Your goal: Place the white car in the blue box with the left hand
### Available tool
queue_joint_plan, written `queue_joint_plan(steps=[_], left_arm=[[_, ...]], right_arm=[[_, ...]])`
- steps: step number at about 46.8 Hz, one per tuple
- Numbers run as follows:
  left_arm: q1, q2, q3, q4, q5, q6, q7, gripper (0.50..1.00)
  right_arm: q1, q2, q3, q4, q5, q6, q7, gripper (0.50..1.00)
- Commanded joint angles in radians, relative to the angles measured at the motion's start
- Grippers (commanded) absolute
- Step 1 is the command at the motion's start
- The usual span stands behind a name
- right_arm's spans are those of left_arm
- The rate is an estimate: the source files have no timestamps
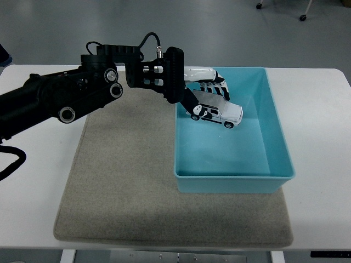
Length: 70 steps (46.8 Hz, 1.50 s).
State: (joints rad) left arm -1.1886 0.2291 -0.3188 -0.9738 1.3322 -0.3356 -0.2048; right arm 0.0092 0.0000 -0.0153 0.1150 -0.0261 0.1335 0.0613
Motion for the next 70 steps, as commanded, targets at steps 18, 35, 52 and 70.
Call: queue_joint_plan(steps=[18, 35, 52, 70], left_arm=[[0.057, -0.039, -0.002, 0.009, 0.01, 0.099, 0.001, 0.788], [0.053, -0.007, -0.017, 0.003, -0.267, 0.095, -0.001, 0.996], [0.047, 0.202, -0.028, 0.004, -0.757, 0.014, 0.004, 0.999], [0.184, 0.426, -0.062, 0.043, -1.297, -0.197, 0.012, 0.999]], right_arm=[[0.0, 0.0, 0.0, 0.0, 0.0, 0.0, 0.0, 0.936], [0.0, 0.0, 0.0, 0.0, 0.0, 0.0, 0.0, 0.938], [0.0, 0.0, 0.0, 0.0, 0.0, 0.0, 0.0, 0.936], [0.0, 0.0, 0.001, 0.0, 0.0, 0.0, 0.0, 0.936]])
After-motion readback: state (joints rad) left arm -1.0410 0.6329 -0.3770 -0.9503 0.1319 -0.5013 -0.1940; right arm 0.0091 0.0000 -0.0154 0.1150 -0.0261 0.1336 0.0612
